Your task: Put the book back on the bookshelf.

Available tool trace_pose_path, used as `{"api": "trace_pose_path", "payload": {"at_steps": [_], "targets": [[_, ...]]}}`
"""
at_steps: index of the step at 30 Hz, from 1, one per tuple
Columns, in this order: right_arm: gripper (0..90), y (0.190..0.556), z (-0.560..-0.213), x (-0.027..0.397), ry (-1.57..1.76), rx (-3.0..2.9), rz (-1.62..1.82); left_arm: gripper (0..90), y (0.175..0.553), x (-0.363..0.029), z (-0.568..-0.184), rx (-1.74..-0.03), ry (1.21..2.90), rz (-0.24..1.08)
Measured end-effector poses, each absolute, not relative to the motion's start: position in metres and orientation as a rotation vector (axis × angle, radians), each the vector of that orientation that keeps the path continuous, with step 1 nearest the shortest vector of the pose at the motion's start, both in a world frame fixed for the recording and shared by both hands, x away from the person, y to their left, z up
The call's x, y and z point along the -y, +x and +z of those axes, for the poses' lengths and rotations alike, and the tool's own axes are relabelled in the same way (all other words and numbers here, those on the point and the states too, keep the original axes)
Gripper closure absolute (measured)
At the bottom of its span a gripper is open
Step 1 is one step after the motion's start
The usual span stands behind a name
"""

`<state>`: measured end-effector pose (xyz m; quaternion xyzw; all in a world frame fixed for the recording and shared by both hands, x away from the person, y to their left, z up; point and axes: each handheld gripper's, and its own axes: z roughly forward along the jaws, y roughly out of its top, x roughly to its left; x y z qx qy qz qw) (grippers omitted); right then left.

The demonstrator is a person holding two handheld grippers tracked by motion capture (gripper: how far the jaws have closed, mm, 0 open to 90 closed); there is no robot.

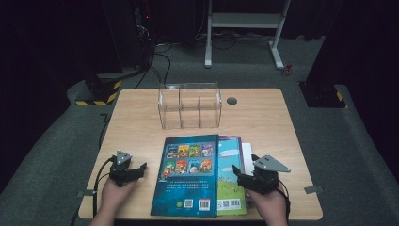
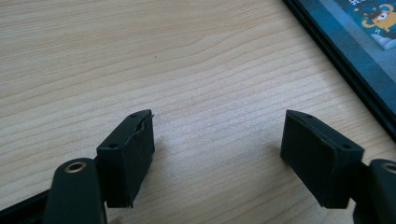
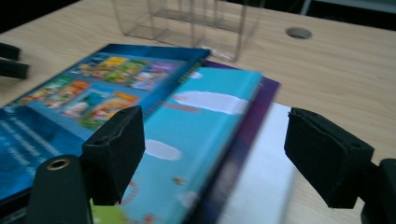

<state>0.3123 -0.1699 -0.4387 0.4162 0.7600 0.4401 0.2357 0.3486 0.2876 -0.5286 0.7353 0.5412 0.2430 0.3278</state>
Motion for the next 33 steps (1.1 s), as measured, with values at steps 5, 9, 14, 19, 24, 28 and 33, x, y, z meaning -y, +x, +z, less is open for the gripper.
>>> {"api": "trace_pose_path", "payload": {"at_steps": [5, 9, 14, 19, 24, 28, 33], "targets": [[20.2, 0.305, -0.435, 0.150, 1.081, -2.125, 1.238, 26.0, 0.349, -0.288, -0.529, -1.416, 1.926, 0.640], [20.4, 0.299, -0.435, 0.130, 1.016, -2.170, 1.267, 26.0, 0.349, -0.288, -0.528, -1.414, 1.928, 0.639], [21.0, 0.299, -0.440, 0.119, 0.999, -2.204, 1.262, 26.1, 0.349, -0.288, -0.529, -1.416, 1.927, 0.639], [22.9, 0.305, -0.447, 0.113, 1.010, -2.258, 1.232, 26.1, 0.349, -0.288, -0.528, -1.414, 1.929, 0.640], [22.8, 0.302, -0.440, 0.110, 0.992, -2.222, 1.246, 26.1, 0.349, -0.288, -0.528, -1.414, 1.929, 0.639], [23.4, 0.306, -0.446, 0.109, 1.016, -2.251, 1.238, 26.3, 0.348, -0.288, -0.528, -1.415, 1.931, 0.639], [26.1, 0.307, -0.450, 0.108, 1.038, -2.258, 1.216, 26.9, 0.349, -0.288, -0.528, -1.407, 1.937, 0.636]]}}
